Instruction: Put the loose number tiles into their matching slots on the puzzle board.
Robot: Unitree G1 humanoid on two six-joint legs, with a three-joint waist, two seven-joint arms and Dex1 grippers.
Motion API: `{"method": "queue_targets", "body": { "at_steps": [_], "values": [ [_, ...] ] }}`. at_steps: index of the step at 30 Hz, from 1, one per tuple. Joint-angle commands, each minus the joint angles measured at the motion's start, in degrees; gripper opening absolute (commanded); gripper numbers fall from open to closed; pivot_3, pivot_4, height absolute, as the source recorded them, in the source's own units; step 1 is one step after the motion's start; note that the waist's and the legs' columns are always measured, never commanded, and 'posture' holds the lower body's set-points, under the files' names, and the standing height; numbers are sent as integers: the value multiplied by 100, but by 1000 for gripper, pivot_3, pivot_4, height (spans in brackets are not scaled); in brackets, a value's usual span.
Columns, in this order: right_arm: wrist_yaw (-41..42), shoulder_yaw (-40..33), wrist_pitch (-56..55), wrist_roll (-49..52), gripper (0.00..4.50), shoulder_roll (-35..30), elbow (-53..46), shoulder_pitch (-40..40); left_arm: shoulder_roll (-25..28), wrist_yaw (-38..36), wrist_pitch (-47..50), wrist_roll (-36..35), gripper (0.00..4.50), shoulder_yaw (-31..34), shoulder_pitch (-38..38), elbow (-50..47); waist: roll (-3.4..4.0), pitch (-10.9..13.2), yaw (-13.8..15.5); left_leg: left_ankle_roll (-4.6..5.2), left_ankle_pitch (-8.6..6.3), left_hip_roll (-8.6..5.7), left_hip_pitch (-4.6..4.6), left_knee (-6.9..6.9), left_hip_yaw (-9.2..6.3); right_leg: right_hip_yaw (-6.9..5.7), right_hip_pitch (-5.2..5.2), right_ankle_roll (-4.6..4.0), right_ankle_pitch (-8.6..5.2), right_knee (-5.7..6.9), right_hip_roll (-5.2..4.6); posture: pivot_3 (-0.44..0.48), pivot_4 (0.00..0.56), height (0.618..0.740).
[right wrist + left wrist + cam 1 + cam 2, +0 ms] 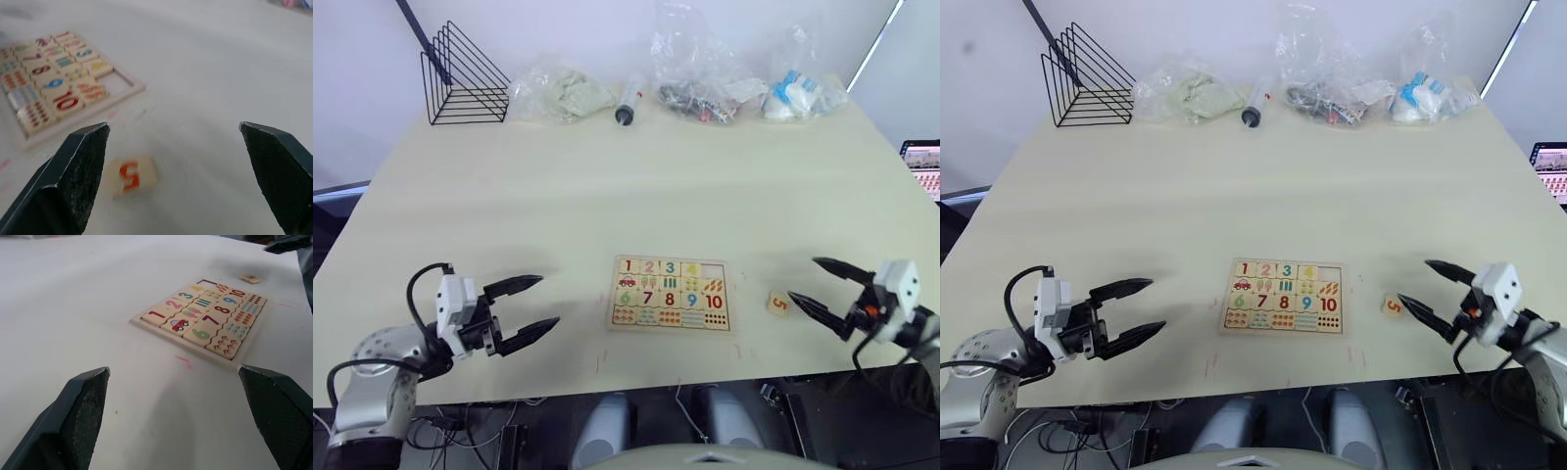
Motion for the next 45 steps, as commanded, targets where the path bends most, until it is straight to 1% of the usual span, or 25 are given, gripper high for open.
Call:
{"method": "queue_targets", "body": {
  "at_steps": [1, 3, 6, 10, 14, 35, 45],
  "values": [
    [281, -316, -408, 193, 4450, 47, 98, 336, 6, 46, -137, -30, 4500, 277, 203, -188, 7, 6, -3, 2, -1, 1, 25, -2, 5, 5, 20, 0, -1, 0, 1, 0, 150, 740],
    [399, -401, -576, 236, 4450, 83, 255, 502, 48, 69, -112, -58, 4500, 395, 270, -141, 8, 6, -9, 5, -3, 6, 50, -2, 11, 8, 46, -16, -13, -1, 3, 0, 150, 740],
    [497, -496, -792, 254, 4450, 119, 460, 701, 87, 76, -103, -75, 4500, 555, 355, -111, 8, 6, -8, 5, -2, 20, 57, 4, 25, 20, 50, -21, -16, 2, 16, 0, 150, 740],
    [672, -616, -1158, 228, 4450, 181, 794, 1007, 59, 15, -91, -95, 4500, 720, 654, -222, 7, 5, -12, 4, -2, 30, 68, 3, 52, 26, 58, -22, -16, 5, 29, 0, 150, 740],
    [732, -601, -1344, 229, 4450, 215, 935, 1079, 31, 66, -83, -96, 4500, 759, 766, -270, 7, 6, -8, 5, -3, 35, 67, 3, 54, 31, 58, -23, -17, 4, 29, 0, 150, 740],
    [699, -355, -1538, 193, 4450, 228, 968, 690, -99, -14, -263, -91, 4500, 802, 935, -236, 11, 8, -9, 5, -3, 38, 70, 2, 52, 39, 57, -24, -18, 3, 30, 0, 150, 740],
    [747, -220, -1379, 173, 4450, 124, 1063, 226, -288, 74, -374, -57, 4500, 779, 1072, -339, 12, 9, -7, 5, -3, 38, 69, 2, 51, 40, 57, -24, -18, 3, 30, 0, 150, 740]
  ]
}}
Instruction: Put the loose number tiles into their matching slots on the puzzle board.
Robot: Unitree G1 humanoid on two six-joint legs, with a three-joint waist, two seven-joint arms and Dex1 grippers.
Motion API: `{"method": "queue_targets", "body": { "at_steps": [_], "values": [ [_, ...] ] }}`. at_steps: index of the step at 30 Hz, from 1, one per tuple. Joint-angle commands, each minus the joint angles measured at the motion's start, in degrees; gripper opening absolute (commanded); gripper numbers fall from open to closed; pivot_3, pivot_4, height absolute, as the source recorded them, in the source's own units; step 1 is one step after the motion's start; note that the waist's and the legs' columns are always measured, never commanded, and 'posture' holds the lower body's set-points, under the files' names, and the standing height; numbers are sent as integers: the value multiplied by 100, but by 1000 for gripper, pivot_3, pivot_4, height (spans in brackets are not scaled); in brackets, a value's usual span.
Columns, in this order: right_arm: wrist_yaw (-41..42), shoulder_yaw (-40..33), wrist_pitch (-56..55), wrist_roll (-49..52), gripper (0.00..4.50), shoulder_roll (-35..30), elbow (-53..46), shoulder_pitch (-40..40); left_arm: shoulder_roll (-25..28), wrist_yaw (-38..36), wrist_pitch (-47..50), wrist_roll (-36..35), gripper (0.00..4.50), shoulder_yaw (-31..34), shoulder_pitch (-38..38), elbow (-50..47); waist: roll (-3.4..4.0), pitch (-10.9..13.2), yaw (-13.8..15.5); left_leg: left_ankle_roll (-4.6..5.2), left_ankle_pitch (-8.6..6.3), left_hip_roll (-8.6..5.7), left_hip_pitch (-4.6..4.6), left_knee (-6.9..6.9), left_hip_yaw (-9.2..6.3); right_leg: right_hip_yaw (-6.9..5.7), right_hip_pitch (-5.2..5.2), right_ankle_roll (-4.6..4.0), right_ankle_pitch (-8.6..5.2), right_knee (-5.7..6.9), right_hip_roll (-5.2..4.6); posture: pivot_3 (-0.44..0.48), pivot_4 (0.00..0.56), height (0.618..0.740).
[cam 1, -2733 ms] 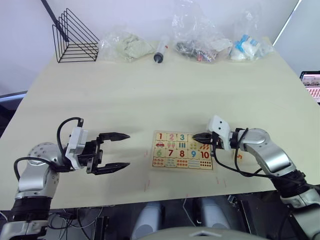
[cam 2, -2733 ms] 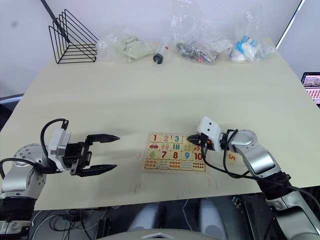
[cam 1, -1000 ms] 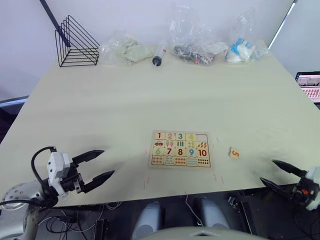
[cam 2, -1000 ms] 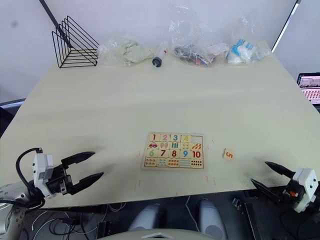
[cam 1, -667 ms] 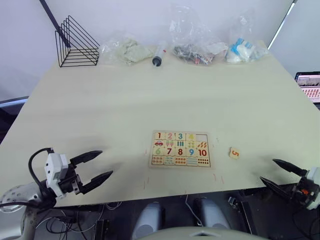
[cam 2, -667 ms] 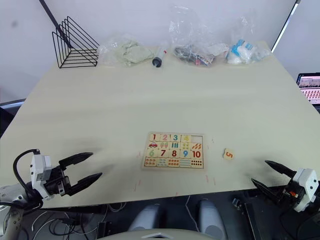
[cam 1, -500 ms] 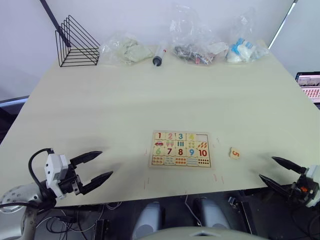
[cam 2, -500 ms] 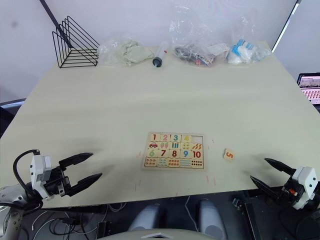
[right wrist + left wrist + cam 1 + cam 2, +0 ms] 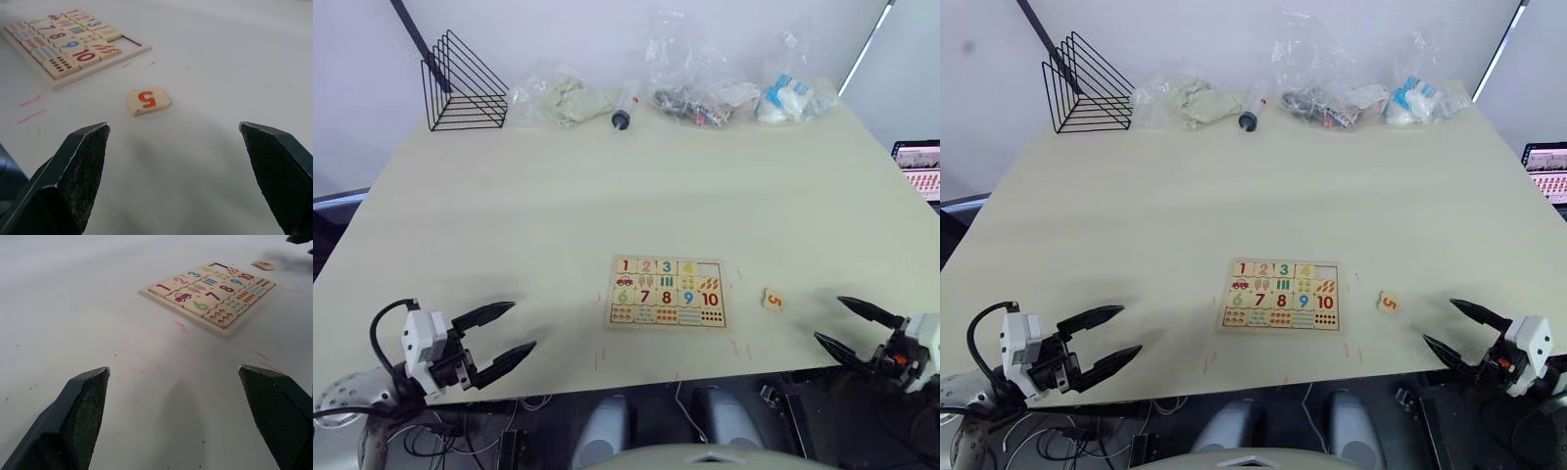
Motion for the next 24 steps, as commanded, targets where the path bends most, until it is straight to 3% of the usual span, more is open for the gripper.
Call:
{"method": "queue_targets", "body": {
  "at_steps": [1, 24],
  "values": [
    [59, 14, 14, 41, 4450, -108, 31, -113, -11, 28, -120, -52, 4500, 126, 67, -236, -1, 0, 0, 0, 0, 0, 0, 0, 0, 0, 0, 0, 0, -1, 0, 0, 150, 740],
    [95, 315, 118, -38, 4450, -174, 118, -551, 35, 8, -207, -63, 4500, 188, 123, -256, 3, 3, 4, 1, -1, 0, -5, -1, 0, -4, -1, 0, 0, -7, -1, 0, 150, 740]
  ]
}}
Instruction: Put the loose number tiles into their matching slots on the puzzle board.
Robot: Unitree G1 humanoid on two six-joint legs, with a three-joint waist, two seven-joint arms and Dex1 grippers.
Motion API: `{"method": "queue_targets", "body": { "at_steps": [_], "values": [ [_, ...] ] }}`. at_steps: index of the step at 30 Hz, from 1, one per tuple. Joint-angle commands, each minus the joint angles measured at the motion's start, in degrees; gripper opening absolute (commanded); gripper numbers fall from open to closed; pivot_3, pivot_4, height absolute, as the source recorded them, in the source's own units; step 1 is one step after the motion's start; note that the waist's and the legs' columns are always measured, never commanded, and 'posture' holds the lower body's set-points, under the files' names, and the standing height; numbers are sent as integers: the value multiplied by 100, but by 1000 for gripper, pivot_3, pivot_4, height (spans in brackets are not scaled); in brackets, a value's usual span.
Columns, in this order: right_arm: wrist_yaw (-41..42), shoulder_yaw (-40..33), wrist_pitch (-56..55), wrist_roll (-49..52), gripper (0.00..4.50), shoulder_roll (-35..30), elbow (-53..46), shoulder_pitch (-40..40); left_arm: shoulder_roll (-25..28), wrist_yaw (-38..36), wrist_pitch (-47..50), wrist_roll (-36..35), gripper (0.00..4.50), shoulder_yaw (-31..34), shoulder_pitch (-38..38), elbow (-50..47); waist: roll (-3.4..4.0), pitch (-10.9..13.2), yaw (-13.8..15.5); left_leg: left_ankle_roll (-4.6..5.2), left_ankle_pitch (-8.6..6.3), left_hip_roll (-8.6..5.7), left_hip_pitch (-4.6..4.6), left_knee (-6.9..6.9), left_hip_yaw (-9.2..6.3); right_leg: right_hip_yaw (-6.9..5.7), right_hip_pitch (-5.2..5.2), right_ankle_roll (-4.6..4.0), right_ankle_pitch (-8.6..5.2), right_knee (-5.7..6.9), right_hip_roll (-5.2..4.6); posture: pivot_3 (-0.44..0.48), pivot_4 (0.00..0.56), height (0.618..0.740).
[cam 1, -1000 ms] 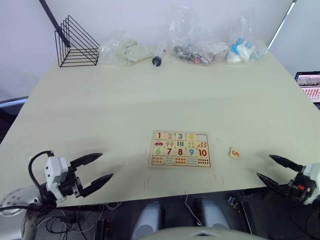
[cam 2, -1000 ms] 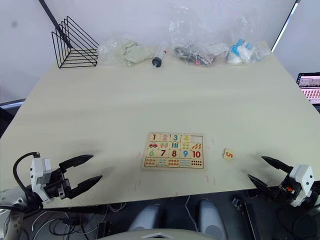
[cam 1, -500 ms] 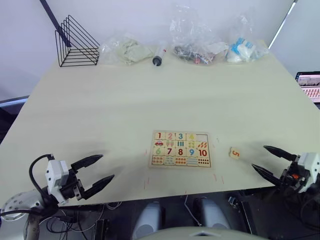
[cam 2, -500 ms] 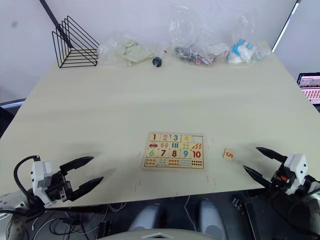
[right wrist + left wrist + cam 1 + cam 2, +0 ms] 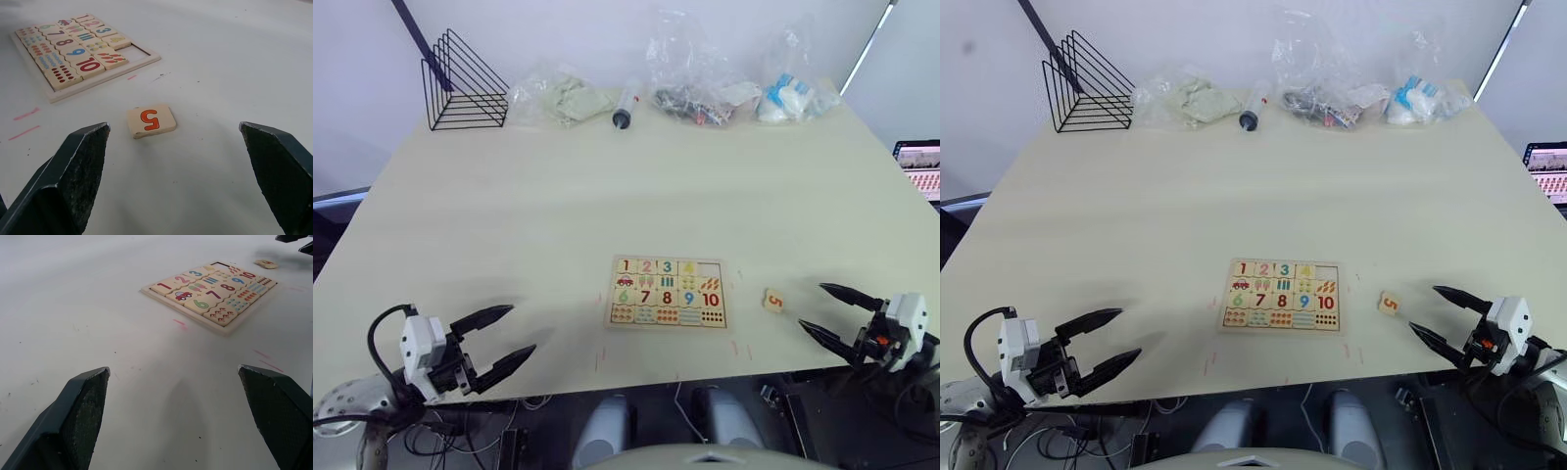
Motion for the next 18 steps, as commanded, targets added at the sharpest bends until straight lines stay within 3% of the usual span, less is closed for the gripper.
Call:
{"method": "queue_targets", "body": {
  "at_steps": [1, 8, 18],
  "values": [
    [-27, -68, 14, 69, 4450, -88, -180, -13, 63, -53, -154, -45, 4500, 137, -31, -139, 0, 0, -1, 0, 0, 0, 0, 0, 0, 0, 0, 0, 0, 0, 0, 0, 150, 740],
    [-653, -52, 528, 131, 4450, 12, -1053, 137, 234, -399, -383, 53, 4500, -60, -469, 58, 4, 3, -1, -1, 0, 0, 0, 0, -1, -2, 0, 0, 0, 1, 2, 0, 150, 740],
    [-2652, 375, 1751, -134, 4450, 670, -2990, 610, 628, -1437, -443, -3, 4500, -457, -1543, 665, 4, 3, 11, -1, 0, -8, -13, -1, -8, -9, -14, 0, 1, -1, 1, 0, 150, 740]
  ]
}}
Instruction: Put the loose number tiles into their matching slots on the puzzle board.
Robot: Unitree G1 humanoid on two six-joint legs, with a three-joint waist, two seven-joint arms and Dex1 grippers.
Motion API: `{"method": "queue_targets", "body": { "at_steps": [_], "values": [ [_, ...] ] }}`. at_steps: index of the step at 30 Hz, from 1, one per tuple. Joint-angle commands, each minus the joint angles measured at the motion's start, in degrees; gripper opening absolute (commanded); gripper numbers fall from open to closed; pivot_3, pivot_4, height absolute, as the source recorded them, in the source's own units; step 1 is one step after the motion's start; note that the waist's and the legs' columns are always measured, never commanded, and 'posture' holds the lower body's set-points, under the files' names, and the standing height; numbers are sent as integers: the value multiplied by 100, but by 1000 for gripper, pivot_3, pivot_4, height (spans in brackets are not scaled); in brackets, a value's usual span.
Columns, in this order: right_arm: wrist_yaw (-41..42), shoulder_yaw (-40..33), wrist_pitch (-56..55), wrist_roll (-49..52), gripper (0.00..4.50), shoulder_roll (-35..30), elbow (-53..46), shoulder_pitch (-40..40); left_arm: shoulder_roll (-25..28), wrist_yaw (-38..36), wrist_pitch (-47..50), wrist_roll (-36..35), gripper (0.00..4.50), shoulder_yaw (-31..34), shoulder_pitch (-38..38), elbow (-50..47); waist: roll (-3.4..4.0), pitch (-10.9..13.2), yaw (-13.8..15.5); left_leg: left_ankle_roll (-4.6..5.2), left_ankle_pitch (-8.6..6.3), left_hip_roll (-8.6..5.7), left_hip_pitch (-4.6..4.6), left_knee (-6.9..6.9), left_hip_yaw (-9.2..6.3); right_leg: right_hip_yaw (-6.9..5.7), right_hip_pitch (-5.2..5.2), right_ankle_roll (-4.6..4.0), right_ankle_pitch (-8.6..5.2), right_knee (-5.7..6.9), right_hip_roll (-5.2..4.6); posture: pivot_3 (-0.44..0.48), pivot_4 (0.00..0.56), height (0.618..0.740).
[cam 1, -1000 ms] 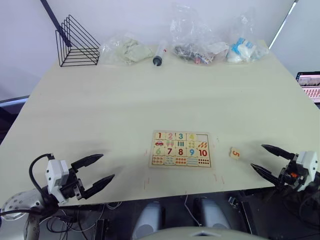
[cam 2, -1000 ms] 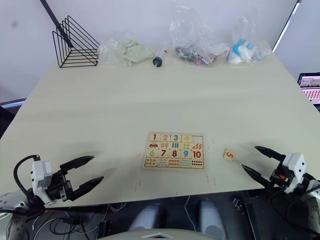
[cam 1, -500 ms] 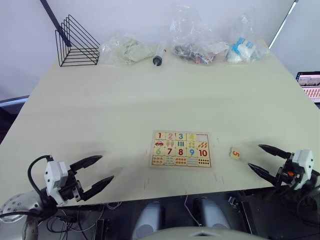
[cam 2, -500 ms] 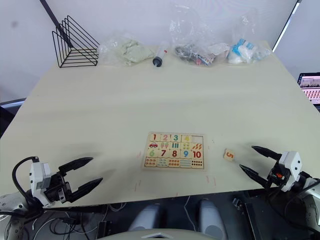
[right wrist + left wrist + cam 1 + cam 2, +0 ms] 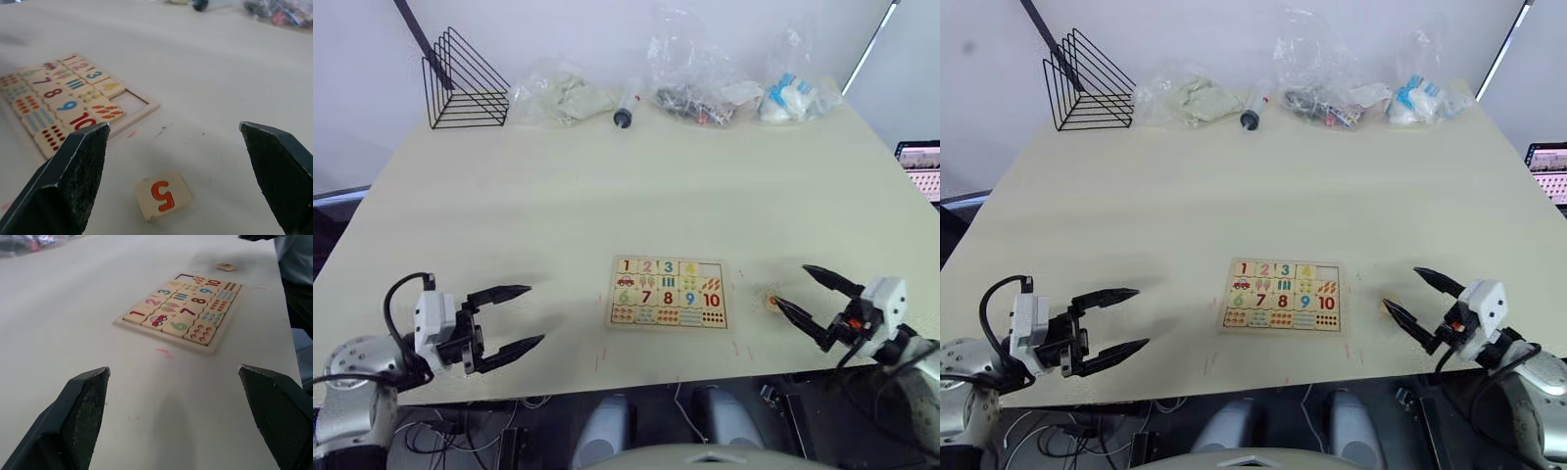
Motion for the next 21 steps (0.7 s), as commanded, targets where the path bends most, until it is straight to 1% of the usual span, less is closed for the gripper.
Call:
{"method": "queue_targets", "body": {
  "at_steps": [1, 3, 7, 13, 19, 21],
  "values": [
    [-628, 75, 393, -64, 4450, 150, -672, 203, 164, -347, -49, -139, 4500, -37, -273, 78, 0, 0, -9, 0, 0, 0, 1, 0, -3, 1, -1, 0, 0, -1, 0, 0, 150, 740],
    [-753, 213, 522, -105, 4450, 195, -927, 403, 202, -463, 11, -175, 4500, -70, -437, 119, -1, 0, -7, 0, 0, 0, 0, -1, -7, 0, -1, 1, 0, -2, 0, 0, 150, 740],
    [-1278, 452, 907, -325, 4450, 342, -1268, 761, 310, -699, 3, -207, 4500, -193, -670, 168, 3, 2, -17, 0, 0, 0, 0, -4, -9, 1, -3, 2, 1, -2, 0, 0, 150, 740],
    [-1830, 664, 1187, -696, 4450, 512, -1448, 1080, 571, -729, -5, -394, 4500, -410, -797, 128, 8, 10, -19, 0, 0, 2, -2, -5, -9, 2, -7, 0, -1, -4, 1, 0, 150, 740],
    [-2001, 918, 1440, -705, 4450, 651, -1630, 1267, 639, -729, 96, -445, 4500, -446, -861, 36, 11, 13, -23, 0, 0, 5, -1, -5, -10, 1, -8, 1, -1, -3, 5, 0, 150, 740],
    [-2028, 970, 1492, -719, 4450, 663, -1552, 1279, 625, -728, 145, -437, 4500, -442, -866, -19, 10, 13, -22, 0, 0, 5, -4, -5, -10, 1, -10, 1, -1, -3, 5, 0, 150, 740]
  ]
}}
